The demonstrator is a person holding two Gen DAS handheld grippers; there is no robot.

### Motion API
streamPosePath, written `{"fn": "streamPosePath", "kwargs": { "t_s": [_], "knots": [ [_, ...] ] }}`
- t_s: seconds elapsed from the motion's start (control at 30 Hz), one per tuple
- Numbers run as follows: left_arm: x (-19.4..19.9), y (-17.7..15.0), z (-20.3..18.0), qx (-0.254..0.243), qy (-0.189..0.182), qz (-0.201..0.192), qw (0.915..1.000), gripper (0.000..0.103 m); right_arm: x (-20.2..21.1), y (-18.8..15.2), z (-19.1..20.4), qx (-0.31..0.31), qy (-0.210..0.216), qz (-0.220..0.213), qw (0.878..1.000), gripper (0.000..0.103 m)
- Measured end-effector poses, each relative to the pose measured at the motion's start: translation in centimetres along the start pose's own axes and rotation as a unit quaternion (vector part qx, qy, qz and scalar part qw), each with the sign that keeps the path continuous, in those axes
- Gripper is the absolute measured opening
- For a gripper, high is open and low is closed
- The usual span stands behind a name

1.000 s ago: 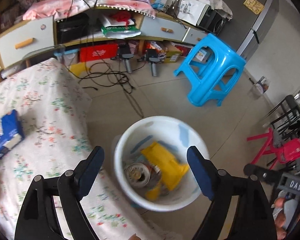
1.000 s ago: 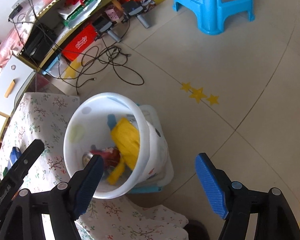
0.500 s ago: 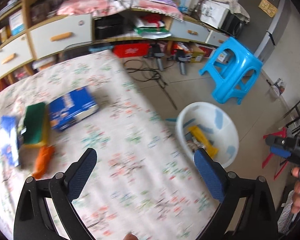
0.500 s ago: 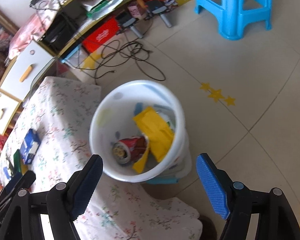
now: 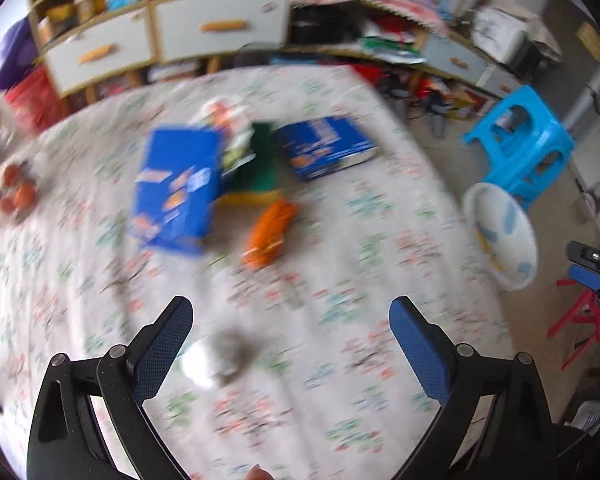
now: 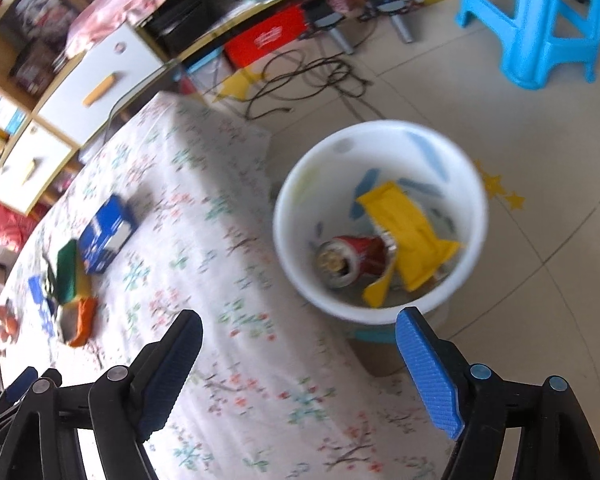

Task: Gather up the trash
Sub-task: 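Move both tools back to the table and grasp the white crumpled ball with the left tool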

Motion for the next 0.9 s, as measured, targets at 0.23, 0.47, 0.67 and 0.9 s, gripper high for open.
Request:
{"fn": "streamPosePath", "kwargs": {
  "t_s": [0.23, 0.47, 0.67, 0.9],
  "knots": [
    [-1.7, -2.4, 4.1, 0.033, 0.003, 0.049, 0.9982, 0.099, -2.8, -2.3, 3.6, 0.034, -0.001, 0.040, 0.999, 0.084],
    [-3.2, -4.3, 5.2, 0.058, -0.051, 0.088, 0.9931, 0.076, -4.2, -3.5, 6.3, 0.049, -0.003, 0.052, 0.997, 0.084],
    [-4.6, -4.7, 5.0, 0.047, -0.022, 0.101, 0.9935, 0.045, -5.3, -4.3, 7.8, 0.055, -0.006, 0.062, 0.997, 0.084],
    [-2.9, -3.9, 5.1, 0.047, -0.025, 0.077, 0.9956, 0.022, -6.5, -5.2, 10.0, 0.064, -0.006, 0.072, 0.995, 0.084]
  ]
}}
Point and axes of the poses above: each gripper's, at about its wrist camera, not at the fingertips, and x roughly against the way its jaws point, z to its left, y to its top, the point moved 3 cm from there along -x, roughly the way its jaws point, and after that the axes turned 10 degrees about -x, right-handed, at the moved point
